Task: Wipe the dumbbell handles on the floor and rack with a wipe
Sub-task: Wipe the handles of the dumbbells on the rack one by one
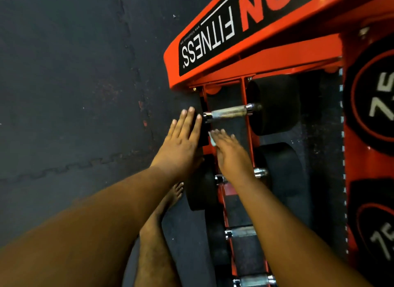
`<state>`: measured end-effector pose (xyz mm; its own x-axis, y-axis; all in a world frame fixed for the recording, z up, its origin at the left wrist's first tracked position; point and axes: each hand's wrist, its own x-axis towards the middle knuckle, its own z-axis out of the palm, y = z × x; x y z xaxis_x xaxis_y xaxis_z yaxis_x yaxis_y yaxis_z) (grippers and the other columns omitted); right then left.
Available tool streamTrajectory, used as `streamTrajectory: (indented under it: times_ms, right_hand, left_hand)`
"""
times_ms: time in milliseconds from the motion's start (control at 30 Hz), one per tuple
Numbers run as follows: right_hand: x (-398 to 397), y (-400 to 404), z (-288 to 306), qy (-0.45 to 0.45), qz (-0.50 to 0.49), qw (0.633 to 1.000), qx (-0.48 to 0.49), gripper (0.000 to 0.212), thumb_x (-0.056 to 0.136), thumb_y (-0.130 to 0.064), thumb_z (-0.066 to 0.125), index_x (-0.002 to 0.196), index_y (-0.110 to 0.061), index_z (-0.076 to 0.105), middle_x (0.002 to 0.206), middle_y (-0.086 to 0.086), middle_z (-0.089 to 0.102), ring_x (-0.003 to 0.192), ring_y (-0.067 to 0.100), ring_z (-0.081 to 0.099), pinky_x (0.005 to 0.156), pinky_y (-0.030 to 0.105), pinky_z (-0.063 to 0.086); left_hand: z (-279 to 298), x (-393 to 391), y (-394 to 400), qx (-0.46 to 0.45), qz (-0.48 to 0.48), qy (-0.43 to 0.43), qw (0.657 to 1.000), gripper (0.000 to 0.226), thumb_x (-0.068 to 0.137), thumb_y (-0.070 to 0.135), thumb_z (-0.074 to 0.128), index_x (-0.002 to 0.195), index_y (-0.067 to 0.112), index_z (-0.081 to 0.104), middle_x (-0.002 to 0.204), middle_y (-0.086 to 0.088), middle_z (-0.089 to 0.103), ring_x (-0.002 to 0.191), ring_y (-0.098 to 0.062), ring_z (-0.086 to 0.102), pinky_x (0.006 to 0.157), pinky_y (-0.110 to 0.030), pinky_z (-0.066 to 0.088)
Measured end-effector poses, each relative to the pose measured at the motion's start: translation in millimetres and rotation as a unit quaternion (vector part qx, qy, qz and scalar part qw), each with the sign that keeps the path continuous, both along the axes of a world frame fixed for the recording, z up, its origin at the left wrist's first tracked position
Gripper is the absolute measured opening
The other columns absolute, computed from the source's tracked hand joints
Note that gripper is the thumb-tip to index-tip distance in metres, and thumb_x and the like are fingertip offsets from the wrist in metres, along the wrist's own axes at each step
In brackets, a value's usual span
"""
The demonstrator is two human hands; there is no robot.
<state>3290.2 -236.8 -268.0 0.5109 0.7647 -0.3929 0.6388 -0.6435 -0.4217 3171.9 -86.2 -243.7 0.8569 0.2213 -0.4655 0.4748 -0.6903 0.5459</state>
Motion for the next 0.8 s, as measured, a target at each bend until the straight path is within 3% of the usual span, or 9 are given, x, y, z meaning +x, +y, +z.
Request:
streamTrajectory:
  times_ms: [133,233,333,433,533,600,700,800]
  right_hand:
    - [-30.9,-62.1,14.8,-0.057,-0.046,0.997,-0.025,0.054,0.092,-0.001,0.044,0.144,-0.008,0.052,0.150,0.011,0.050,0.144,0.026,0.041,0.123,0.042,0.022]
    - [-46.4,-82.6,8.7,-0.066,0.019,0.990,-0.127,0.063,0.091,0.002,0.055,0.152,-0.012,0.042,0.158,0.009,0.039,0.150,0.024,0.030,0.125,0.042,0.011]
    - [-58.7,-85.1,-7.1,-0.030,0.099,0.974,-0.204,0.067,0.095,-0.014,0.053,0.157,-0.014,0.029,0.165,0.006,0.027,0.155,0.022,0.012,0.126,0.048,-0.003]
    - [-47.6,-94.2,-11.8,-0.073,0.129,0.970,-0.192,0.058,0.095,-0.021,0.053,0.151,-0.016,0.041,0.156,0.004,0.042,0.152,0.022,0.026,0.125,0.055,0.003]
    - [-34.2,-120.6,-4.4,-0.153,0.052,0.967,-0.195,0.050,0.101,-0.026,0.043,0.149,-0.013,0.042,0.154,0.009,0.044,0.150,0.027,0.028,0.125,0.055,0.011]
    - [-46.3,-121.8,-6.4,-0.135,0.052,0.974,-0.177,0.053,0.102,-0.024,0.044,0.152,-0.010,0.036,0.159,0.011,0.036,0.153,0.028,0.020,0.125,0.052,0.011]
    - [-59.3,-121.4,-14.6,-0.085,0.167,0.972,-0.142,0.058,0.100,-0.020,0.048,0.156,-0.012,0.032,0.162,0.008,0.032,0.154,0.024,0.017,0.125,0.051,0.005]
    - [-37.4,-123.3,-12.6,-0.138,0.068,0.974,-0.166,0.054,0.104,-0.025,0.044,0.155,-0.013,0.033,0.160,0.008,0.035,0.154,0.025,0.019,0.125,0.053,0.006]
  left_hand:
    - [-0.3,-42.5,-45.6,-0.028,-0.087,0.049,0.995,0.114,0.094,0.056,0.060,0.154,0.012,-0.026,0.158,-0.013,-0.039,0.148,-0.026,-0.034,0.126,-0.041,-0.010]
    - [-8.3,-54.5,-68.8,-0.068,-0.116,0.102,0.986,0.120,0.089,0.060,0.063,0.156,0.010,-0.024,0.161,-0.013,-0.034,0.150,-0.026,-0.029,0.127,-0.043,-0.005]
    - [-18.3,-49.7,-82.2,-0.092,-0.094,0.122,0.984,0.130,0.083,0.062,0.071,0.156,0.010,-0.024,0.164,-0.015,-0.028,0.152,-0.028,-0.026,0.127,-0.045,-0.006]
    - [-26.1,-40.0,-88.8,-0.066,-0.071,0.126,0.987,0.139,0.076,0.059,0.079,0.156,0.007,-0.022,0.166,-0.019,-0.021,0.153,-0.032,-0.022,0.126,-0.047,-0.006]
    - [-26.2,-32.2,-99.3,-0.042,-0.067,0.131,0.988,0.142,0.073,0.054,0.084,0.156,0.003,-0.018,0.166,-0.022,-0.016,0.154,-0.035,-0.018,0.127,-0.049,-0.005]
    - [-21.8,-27.1,-103.6,-0.026,-0.068,0.140,0.987,0.145,0.069,0.049,0.088,0.156,0.000,-0.017,0.166,-0.023,-0.014,0.154,-0.036,-0.016,0.127,-0.049,-0.004]
    - [-21.6,-21.2,-109.7,-0.030,-0.042,0.160,0.986,0.152,0.062,0.047,0.093,0.157,0.000,-0.015,0.167,-0.022,-0.009,0.155,-0.036,-0.012,0.126,-0.048,-0.007]
    - [-24.8,-19.2,-106.4,-0.039,-0.038,0.168,0.984,0.156,0.058,0.052,0.095,0.157,0.003,-0.016,0.168,-0.019,-0.008,0.156,-0.034,-0.011,0.125,-0.047,-0.007]
